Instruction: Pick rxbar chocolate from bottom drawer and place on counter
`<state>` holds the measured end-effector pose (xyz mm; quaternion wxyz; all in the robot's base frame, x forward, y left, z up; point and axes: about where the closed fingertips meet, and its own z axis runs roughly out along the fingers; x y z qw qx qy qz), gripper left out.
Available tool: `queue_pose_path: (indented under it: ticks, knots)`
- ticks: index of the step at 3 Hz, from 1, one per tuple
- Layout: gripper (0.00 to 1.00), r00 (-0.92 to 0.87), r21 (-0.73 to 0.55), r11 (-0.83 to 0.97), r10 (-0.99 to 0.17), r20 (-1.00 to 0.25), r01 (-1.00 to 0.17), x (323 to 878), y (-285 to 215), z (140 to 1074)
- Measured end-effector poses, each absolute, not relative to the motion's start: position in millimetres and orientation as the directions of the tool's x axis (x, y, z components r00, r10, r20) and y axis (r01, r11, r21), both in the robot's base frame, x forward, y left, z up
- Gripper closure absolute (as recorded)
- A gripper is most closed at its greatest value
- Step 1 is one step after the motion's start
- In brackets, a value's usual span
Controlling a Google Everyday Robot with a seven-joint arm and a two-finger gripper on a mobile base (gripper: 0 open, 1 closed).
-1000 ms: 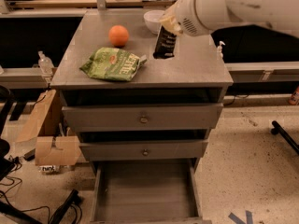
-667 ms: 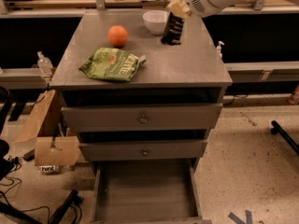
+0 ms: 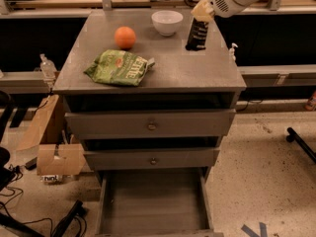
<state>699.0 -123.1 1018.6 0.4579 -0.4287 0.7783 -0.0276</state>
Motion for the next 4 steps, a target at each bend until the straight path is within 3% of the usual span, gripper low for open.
queue_pose_path:
  ticks: [1, 2, 3, 4]
  knots:
    - [1.0, -0.277, -0.367, 0.648, -0.673, -0.685, -0.668, 707, -133, 984]
    - [0.87, -0.327, -0.28, 0.636, -0.665, -0.672, -0.719, 714, -126, 943]
    - [0.56, -0.333, -0.27, 0.633, -0.666, -0.668, -0.725, 714, -123, 937]
    - [0.33, -0.333, -0.268, 0.632, -0.667, -0.667, -0.727, 714, -122, 936]
